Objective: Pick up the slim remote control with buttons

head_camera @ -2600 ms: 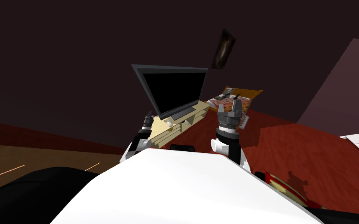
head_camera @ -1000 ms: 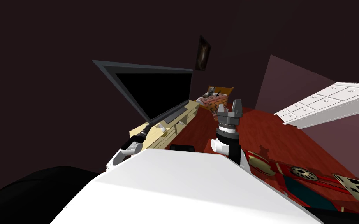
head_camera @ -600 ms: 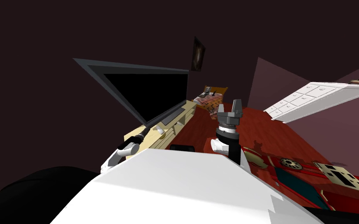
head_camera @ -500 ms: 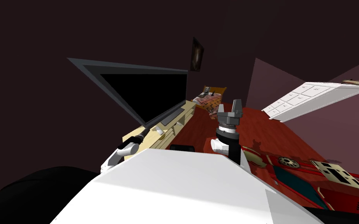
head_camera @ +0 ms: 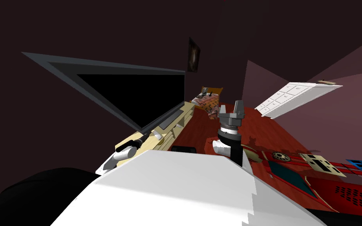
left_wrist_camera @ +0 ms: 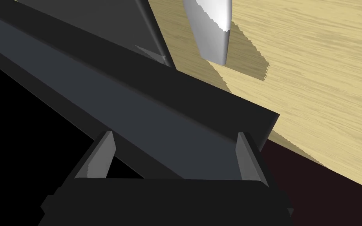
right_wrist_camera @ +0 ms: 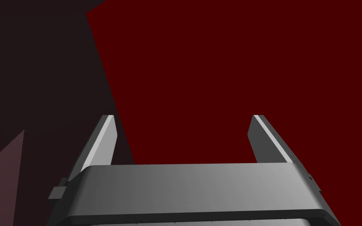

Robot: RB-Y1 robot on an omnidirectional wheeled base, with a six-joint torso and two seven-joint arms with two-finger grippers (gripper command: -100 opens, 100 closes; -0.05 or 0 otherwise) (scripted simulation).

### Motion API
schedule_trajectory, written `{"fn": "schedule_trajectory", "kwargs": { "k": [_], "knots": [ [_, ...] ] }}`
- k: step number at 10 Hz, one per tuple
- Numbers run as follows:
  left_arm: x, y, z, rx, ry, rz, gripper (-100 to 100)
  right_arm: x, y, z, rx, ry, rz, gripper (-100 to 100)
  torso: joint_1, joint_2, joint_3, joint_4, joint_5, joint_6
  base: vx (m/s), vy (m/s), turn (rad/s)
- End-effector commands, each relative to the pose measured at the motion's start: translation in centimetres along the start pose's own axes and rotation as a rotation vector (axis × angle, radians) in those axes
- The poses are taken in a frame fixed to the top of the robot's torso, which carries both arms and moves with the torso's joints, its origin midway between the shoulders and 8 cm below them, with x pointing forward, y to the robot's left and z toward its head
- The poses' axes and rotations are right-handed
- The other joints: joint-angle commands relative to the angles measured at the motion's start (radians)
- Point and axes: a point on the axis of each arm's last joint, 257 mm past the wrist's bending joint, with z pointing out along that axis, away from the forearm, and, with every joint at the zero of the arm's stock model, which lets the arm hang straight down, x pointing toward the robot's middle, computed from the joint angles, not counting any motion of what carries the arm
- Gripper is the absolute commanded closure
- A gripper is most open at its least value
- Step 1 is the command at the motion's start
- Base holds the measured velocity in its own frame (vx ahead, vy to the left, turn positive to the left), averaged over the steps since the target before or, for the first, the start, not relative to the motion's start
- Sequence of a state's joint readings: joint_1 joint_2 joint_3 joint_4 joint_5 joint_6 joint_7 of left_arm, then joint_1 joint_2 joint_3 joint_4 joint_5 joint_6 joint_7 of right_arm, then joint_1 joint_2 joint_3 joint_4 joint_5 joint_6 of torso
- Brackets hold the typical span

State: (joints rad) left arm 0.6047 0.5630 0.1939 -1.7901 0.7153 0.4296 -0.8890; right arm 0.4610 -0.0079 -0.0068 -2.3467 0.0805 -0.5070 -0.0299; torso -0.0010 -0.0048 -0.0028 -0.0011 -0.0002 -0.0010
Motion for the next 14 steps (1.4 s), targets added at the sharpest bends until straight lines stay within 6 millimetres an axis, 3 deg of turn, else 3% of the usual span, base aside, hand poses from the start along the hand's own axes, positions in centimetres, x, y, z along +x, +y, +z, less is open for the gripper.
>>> {"fn": "schedule_trajectory", "kwargs": {
  "k": [1,2,3,4,5,6,7,8,10,11,14],
  "knots": [
    [0.6,3.1,-0.1,-0.069,0.052,0.013,-100,0.0,0.0,0.0,0.0,0.0,0.0,0,0.0,0.0,0.0,0.0,0.0,0.0,0.067,-0.024,-0.157],
    [0.7,3.2,-0.1,-0.072,0.056,0.013,-100,0.0,0.0,0.0,0.0,0.0,0.0,0,-0.001,0.0,0.0,0.0,0.0,0.001,0.07,-0.008,-0.075],
    [1.4,5.8,-0.4,-0.129,0.102,0.019,-100,0.0,0.0,0.0,0.0,0.0,0.0,0,0.0,0.0,0.0,0.0,0.0,0.0,0.096,-0.021,-0.134],
    [1.4,5.8,-0.4,-0.129,0.102,0.019,-100,0.0,0.0,0.0,0.0,0.0,0.0,0,-0.001,-0.002,-0.001,0.0,0.0,0.0,0.074,-0.018,-0.072],
    [2.0,8.3,-0.9,-0.183,0.146,0.022,-100,0.0,0.0,0.0,0.0,0.0,0.0,0,-0.001,-0.001,-0.001,0.0,0.0,0.0,0.093,-0.026,-0.147],
    [2.0,8.3,-0.9,-0.183,0.146,0.022,-100,0.0,0.0,0.0,0.0,0.0,0.0,0,-0.002,-0.002,-0.001,0.0,0.0,0.0,0.073,-0.012,-0.085],
    [2.5,10.2,-1.5,-0.224,0.187,0.025,-100,0.0,0.0,0.0,0.0,0.0,0.0,0,-0.001,-0.001,-0.001,0.0,0.0,0.0,0.091,0.008,-0.141],
    [2.6,10.7,-1.5,-0.234,0.189,0.02,-100,0.0,0.0,0.0,0.0,0.0,0.0,0,0.0,-0.002,-0.001,0.0,0.0,0.0,0.076,0.002,-0.06],
    [3.6,15.0,-3.1,-0.324,0.263,0.008,-100,0.0,0.0,0.0,0.0,0.0,0.0,0,0.0,-0.001,-0.001,0.0,0.0,0.0,0.113,-0.017,-0.147],
    [3.7,15.1,-3.1,-0.327,0.268,0.008,-100,0.0,0.0,0.0,0.0,0.0,0.0,0,-0.002,-0.004,-0.002,-0.001,0.0,0.0,0.115,-0.03,-0.069],
    [5.3,20.1,-5.7,-0.436,0.367,-0.027,-100,0.0,0.0,0.0,0.0,0.0,0.0,0,-0.002,-0.005,-0.003,-0.001,0.0,0.0,0.145,-0.021,-0.12]
  ]
}}
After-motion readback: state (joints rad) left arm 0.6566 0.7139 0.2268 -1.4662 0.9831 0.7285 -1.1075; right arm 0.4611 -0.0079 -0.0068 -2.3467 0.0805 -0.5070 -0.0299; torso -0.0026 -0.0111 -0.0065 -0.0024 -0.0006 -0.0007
